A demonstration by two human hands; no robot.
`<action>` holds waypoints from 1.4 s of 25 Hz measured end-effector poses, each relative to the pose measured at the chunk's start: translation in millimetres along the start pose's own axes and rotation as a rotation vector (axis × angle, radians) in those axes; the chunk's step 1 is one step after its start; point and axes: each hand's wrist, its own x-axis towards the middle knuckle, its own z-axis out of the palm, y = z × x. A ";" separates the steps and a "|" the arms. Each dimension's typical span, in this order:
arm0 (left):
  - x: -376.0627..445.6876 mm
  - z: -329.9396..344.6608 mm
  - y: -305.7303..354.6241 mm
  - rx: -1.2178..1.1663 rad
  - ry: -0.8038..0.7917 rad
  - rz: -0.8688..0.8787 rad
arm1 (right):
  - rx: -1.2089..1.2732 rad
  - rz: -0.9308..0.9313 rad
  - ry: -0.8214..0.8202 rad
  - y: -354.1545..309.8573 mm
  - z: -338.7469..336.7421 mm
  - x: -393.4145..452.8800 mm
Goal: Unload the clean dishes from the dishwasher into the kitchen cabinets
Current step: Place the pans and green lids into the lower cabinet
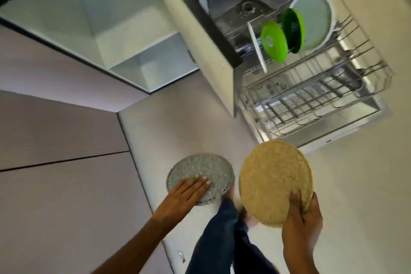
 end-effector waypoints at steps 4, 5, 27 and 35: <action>-24.2 10.8 -45.5 -0.044 0.082 -0.240 | -0.134 -0.040 -0.241 19.5 67.9 -12.9; -22.8 12.8 -58.3 -0.085 0.103 -0.295 | -0.178 -0.091 -0.289 17.6 87.8 -10.3; 204.4 15.5 -453.7 -0.068 0.806 -0.252 | -0.498 -0.730 0.107 -93.4 466.8 90.4; 344.3 109.1 -584.7 0.233 0.707 -0.287 | -0.209 -1.073 0.307 -61.8 617.5 219.9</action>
